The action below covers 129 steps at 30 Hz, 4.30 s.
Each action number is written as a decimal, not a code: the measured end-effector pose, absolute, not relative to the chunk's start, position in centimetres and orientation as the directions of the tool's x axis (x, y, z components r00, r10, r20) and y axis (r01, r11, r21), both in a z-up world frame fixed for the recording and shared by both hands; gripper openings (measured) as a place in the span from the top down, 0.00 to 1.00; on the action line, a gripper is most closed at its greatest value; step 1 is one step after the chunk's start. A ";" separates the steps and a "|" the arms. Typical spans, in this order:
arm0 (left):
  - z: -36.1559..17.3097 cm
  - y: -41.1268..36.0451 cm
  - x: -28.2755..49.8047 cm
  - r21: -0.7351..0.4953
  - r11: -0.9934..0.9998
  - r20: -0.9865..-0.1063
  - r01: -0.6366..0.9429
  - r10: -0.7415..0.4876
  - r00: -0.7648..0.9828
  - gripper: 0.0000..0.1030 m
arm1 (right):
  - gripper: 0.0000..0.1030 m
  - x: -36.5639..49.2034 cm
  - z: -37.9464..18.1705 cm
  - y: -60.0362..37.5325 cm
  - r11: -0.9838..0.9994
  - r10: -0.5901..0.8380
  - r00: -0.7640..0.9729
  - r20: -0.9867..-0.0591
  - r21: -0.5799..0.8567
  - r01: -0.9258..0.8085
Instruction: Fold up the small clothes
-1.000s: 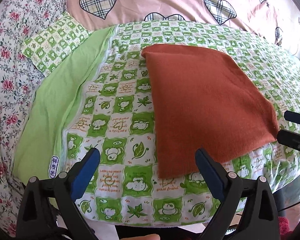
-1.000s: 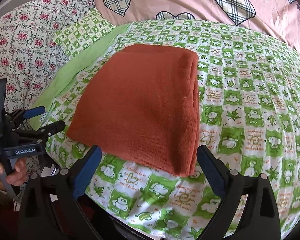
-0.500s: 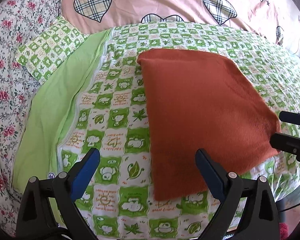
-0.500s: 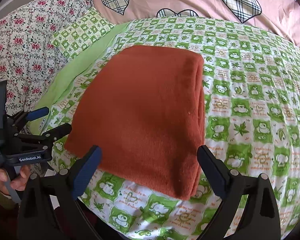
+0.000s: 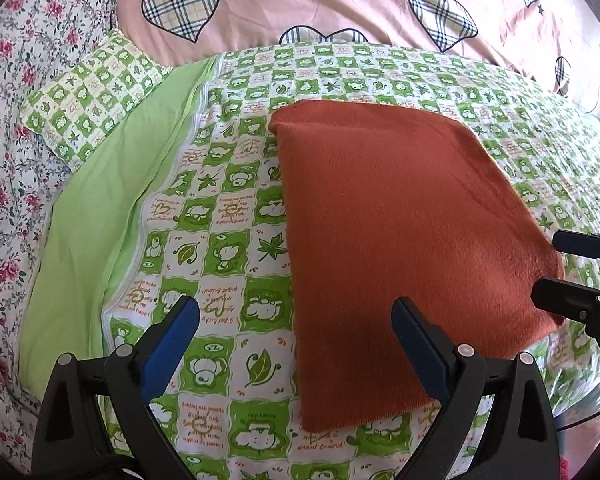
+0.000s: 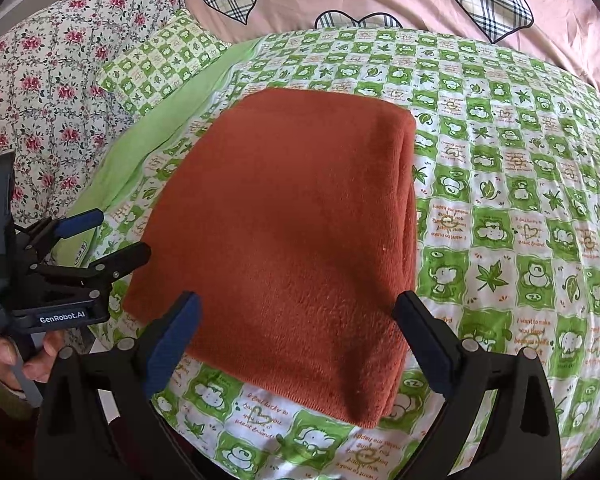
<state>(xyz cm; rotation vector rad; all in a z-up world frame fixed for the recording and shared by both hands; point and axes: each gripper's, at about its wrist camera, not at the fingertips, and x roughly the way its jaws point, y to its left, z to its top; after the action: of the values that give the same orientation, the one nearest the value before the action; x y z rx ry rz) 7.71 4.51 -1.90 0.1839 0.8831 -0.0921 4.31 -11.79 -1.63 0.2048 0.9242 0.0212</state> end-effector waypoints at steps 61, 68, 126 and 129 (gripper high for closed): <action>-1.5 3.7 8.7 0.074 0.984 -0.772 0.165 -0.048 0.634 0.05 | 0.05 5.8 -1.8 -12.9 0.971 0.139 0.608 -0.781 0.229 0.071; -1.5 3.8 8.7 0.074 0.983 -0.771 0.167 -0.050 0.635 0.05 | 0.05 5.7 -1.8 -12.9 0.970 0.139 0.609 -0.781 0.230 0.073; -0.9 3.8 8.6 0.074 0.974 -0.762 0.214 -0.084 0.643 0.04 | 0.05 5.3 -0.7 -12.2 0.970 0.137 0.622 -0.771 0.232 0.073; -0.9 3.9 8.7 0.072 0.973 -0.762 0.218 -0.087 0.642 0.04 | 0.05 5.3 -0.7 -12.2 0.970 0.137 0.623 -0.770 0.231 0.073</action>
<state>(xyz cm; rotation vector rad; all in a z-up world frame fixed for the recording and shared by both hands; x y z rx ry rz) 8.72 3.90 -0.89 0.1632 0.8573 -0.1747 5.30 -12.17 -0.70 0.2506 0.9005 0.0374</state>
